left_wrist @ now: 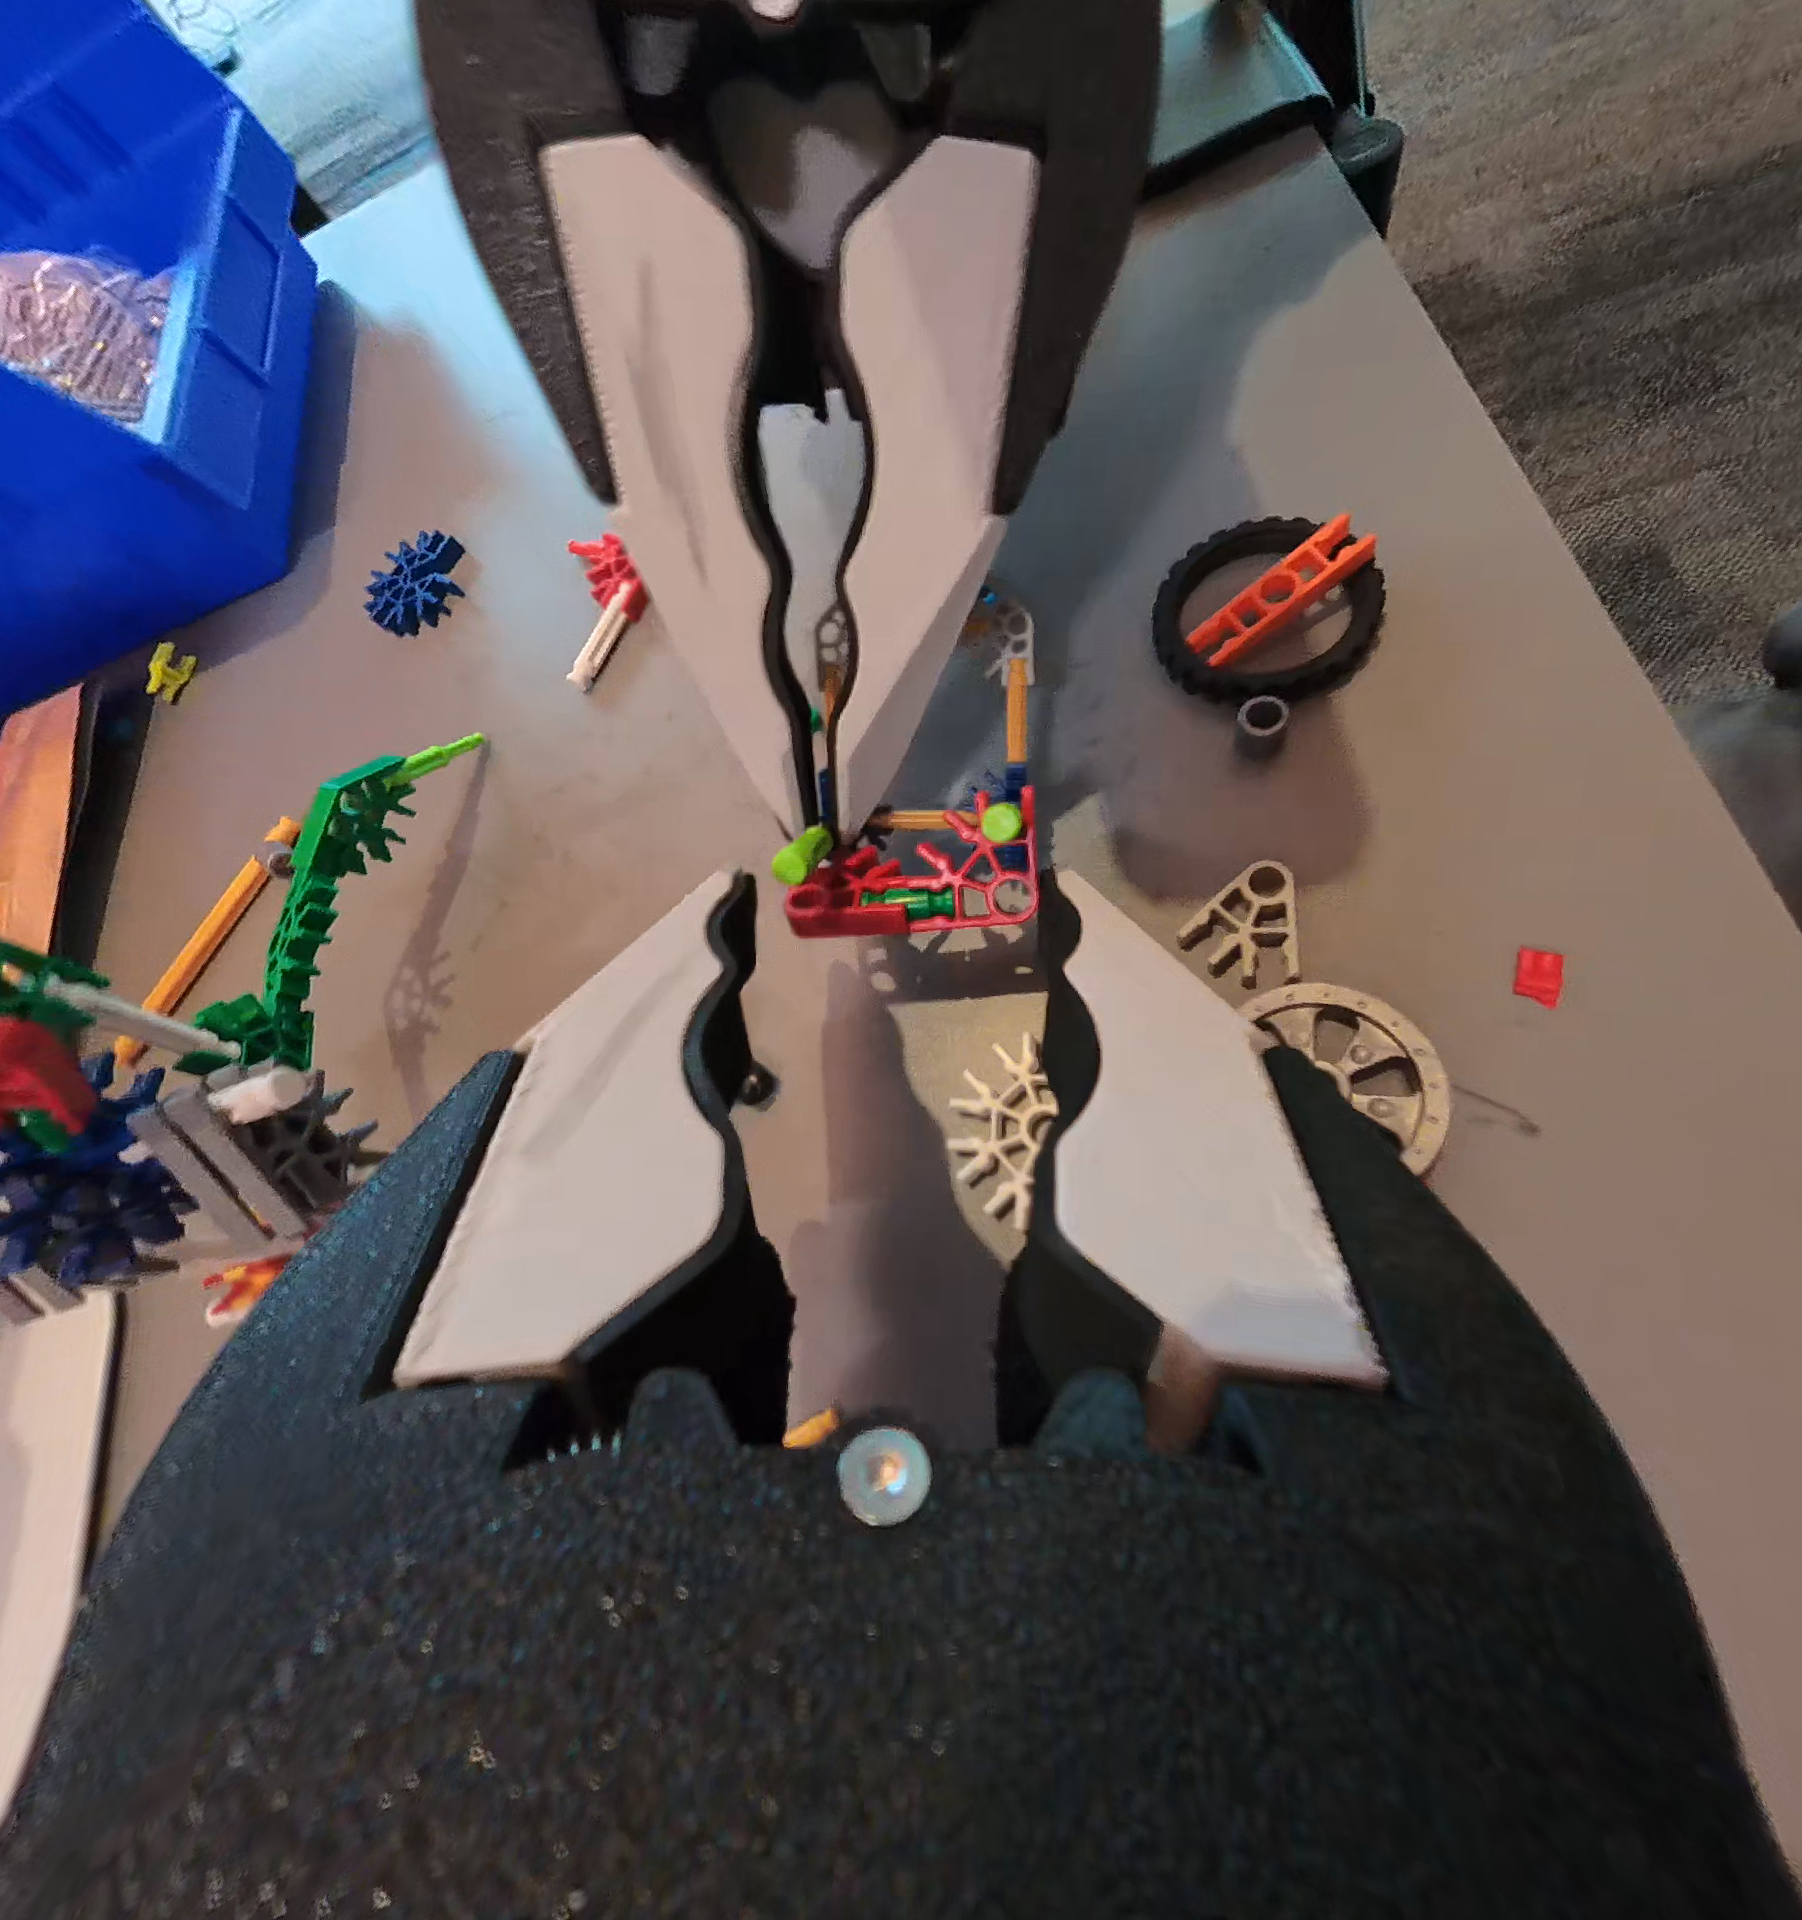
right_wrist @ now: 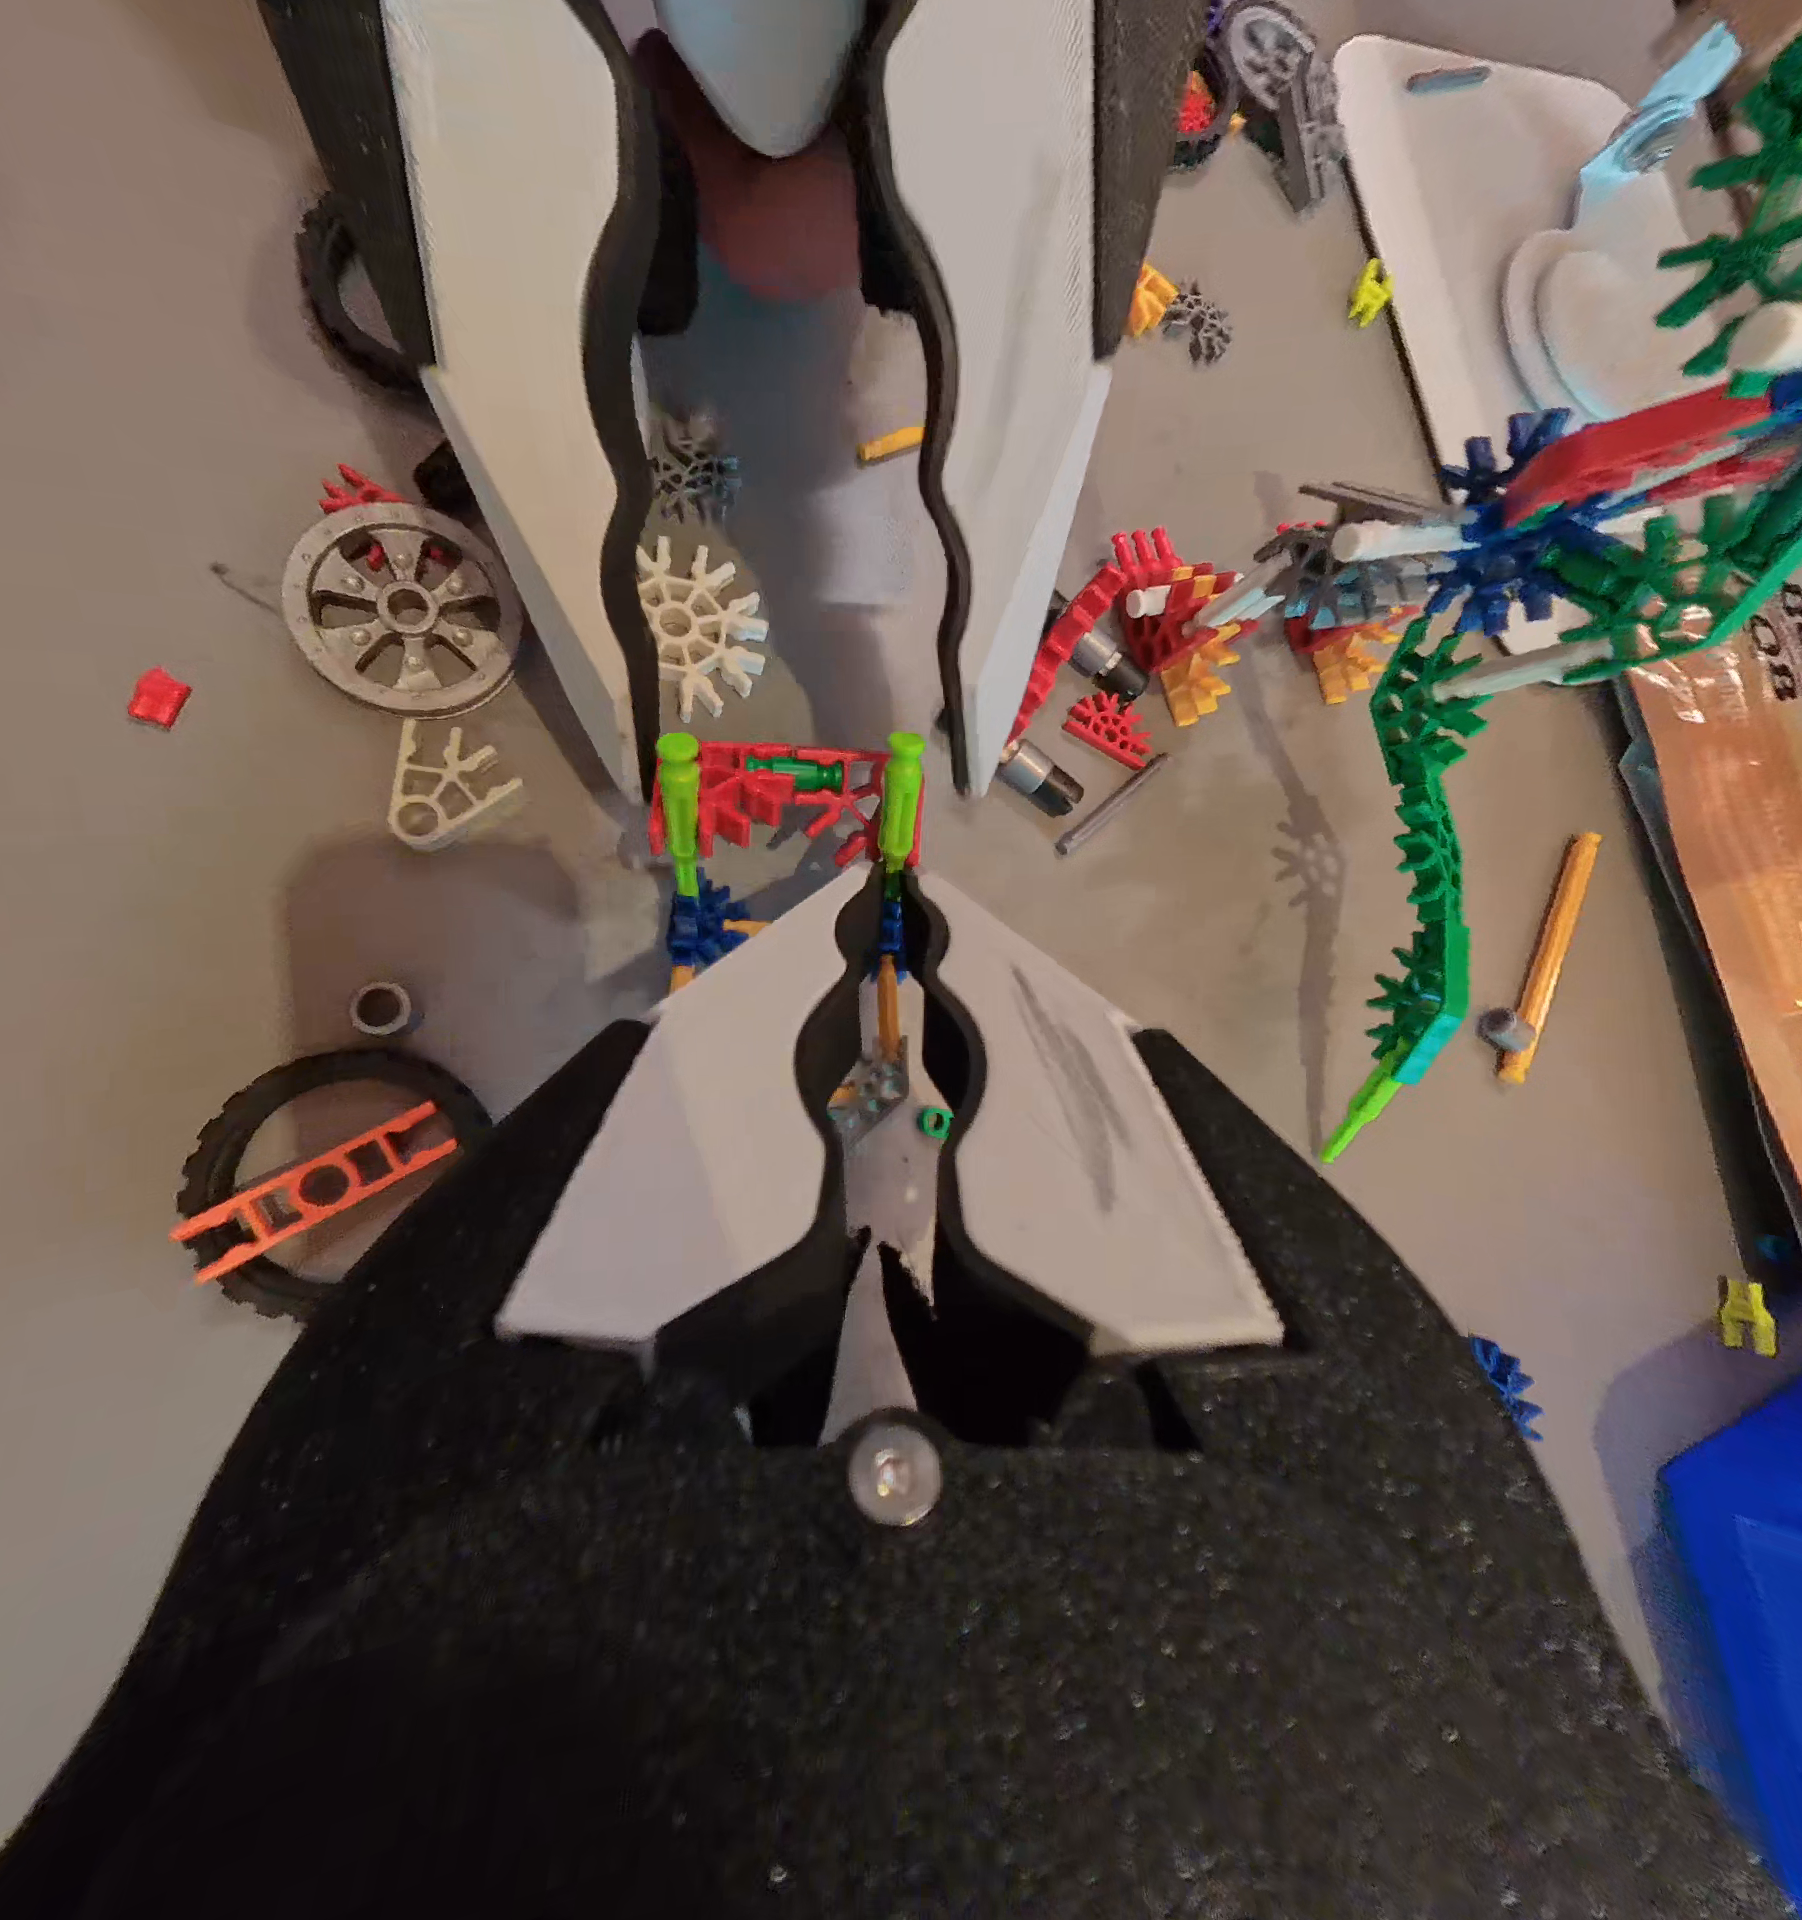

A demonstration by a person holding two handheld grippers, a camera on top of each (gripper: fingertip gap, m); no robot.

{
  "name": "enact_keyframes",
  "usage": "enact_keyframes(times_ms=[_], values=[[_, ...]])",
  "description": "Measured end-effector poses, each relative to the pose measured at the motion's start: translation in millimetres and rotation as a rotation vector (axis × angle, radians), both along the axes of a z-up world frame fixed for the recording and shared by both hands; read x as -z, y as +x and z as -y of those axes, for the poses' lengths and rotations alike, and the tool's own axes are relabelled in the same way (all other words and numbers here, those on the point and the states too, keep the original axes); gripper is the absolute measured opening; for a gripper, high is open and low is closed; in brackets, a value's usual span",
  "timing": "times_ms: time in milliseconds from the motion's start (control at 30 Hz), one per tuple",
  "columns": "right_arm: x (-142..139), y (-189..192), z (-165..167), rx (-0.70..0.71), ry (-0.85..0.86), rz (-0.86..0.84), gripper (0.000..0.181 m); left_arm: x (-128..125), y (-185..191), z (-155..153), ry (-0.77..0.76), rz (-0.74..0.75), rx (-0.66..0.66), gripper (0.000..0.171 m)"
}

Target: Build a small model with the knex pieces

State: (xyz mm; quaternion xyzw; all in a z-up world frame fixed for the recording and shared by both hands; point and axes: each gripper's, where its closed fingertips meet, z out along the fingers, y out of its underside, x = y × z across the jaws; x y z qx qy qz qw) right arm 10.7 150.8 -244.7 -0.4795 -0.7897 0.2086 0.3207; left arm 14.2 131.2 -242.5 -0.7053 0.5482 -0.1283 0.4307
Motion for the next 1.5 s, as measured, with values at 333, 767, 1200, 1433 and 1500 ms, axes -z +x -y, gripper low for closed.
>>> enact_keyframes(times_ms=[333,767,1200,1433,1500], values=[[-13,-1,4,0.002,0.072,-0.214,0.001,-30,-13,2,-0.395,0.45,-0.131,0.047],[-44,-2,11,0.0,0.105,-0.447,0.001,-44,-5,-2,-0.441,0.619,-0.145,0.009],[-65,1,16,-0.023,0.052,-0.582,0.002,-78,1,5,-0.454,0.869,-0.013,0.004],[-66,5,18,-0.044,0.051,-0.593,0.001,-80,3,5,-0.455,0.878,0.03,0.004],[-67,5,18,-0.042,0.062,-0.596,0.001,-82,2,5,-0.448,0.901,0.035,0.004]])
